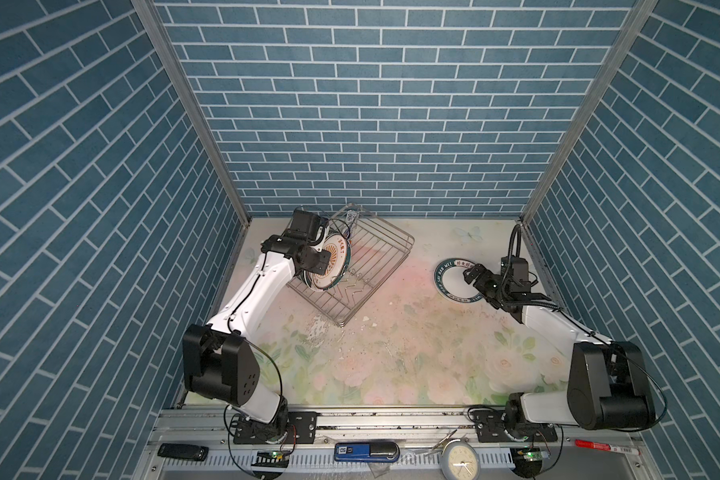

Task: Unload the plates from the dish rack
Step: 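Close the left gripper on the orange-sunburst plate's rim, then lift the plate out of the rack with the left gripper while the right gripper approaches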

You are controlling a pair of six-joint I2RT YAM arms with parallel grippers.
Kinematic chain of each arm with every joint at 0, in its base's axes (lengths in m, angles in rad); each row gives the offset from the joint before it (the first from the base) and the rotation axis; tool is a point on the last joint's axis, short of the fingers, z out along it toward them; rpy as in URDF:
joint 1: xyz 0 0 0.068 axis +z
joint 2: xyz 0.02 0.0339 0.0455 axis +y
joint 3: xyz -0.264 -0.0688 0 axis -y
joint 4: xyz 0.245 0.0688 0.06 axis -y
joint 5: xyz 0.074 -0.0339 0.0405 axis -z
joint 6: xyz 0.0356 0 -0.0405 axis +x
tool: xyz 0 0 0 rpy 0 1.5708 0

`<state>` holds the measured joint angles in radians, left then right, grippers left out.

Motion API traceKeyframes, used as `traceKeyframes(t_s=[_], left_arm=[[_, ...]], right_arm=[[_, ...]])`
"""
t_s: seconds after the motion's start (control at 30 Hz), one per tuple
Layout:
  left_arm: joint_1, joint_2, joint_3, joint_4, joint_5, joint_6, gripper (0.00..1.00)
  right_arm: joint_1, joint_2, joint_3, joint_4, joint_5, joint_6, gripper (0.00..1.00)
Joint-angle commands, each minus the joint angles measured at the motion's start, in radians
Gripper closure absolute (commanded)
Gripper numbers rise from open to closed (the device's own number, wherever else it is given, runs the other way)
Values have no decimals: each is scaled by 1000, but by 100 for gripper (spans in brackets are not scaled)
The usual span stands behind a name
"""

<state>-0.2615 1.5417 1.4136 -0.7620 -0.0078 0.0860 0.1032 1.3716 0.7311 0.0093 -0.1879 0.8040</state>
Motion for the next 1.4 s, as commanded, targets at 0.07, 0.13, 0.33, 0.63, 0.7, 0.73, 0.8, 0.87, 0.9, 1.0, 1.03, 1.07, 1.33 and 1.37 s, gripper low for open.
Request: traceKeyframes(t_s=[0.07, 0.13, 0.33, 0.63, 0.7, 0.73, 0.8, 0.87, 0.9, 1.0, 1.03, 1.07, 1.33, 1.37], left_arm=[[-13, -92, -19, 57, 9, -8, 100], [-13, -127, -31, 72, 0, -12, 100], [-13, -254, -72, 121, -52, -42, 100], [-13, -350, -86, 188, 293, -168, 98], [-13, -344, -90, 219, 383, -212, 98], [-13, -335, -90, 233, 431, -228, 98], [-11, -301, -80, 245, 527, -264, 98], [-10, -261, -72, 264, 645, -320, 97], [-10, -244, -82, 301, 716, -360, 97], [-14, -186, -94, 366, 813, -461, 96], [-15, -165, -93, 371, 828, -472, 96], [-15, -149, -85, 360, 832, -472, 96], [-47, -68, -62, 326, 873, -501, 95], [-53, -57, -53, 303, 872, -498, 95]], right_arm=[[-4, -37, -27, 14, 1, -6, 1], [-3, -33, -29, 15, 2, -6, 1], [-3, -26, -27, 20, 2, -11, 1], [-1, -53, -75, 188, -133, -5, 1], [1, -58, -91, 259, -190, 6, 1], [4, -60, -105, 316, -221, 20, 1], [11, -57, -129, 433, -282, 59, 1], [34, -58, -140, 524, -326, 82, 1], [53, -61, -142, 556, -341, 85, 1], [120, -74, -142, 618, -356, 71, 1], [139, -75, -142, 636, -370, 70, 1], [152, -74, -139, 653, -384, 70, 1], [210, 0, -163, 958, -504, 172, 1], [213, 12, -159, 986, -518, 187, 1]])
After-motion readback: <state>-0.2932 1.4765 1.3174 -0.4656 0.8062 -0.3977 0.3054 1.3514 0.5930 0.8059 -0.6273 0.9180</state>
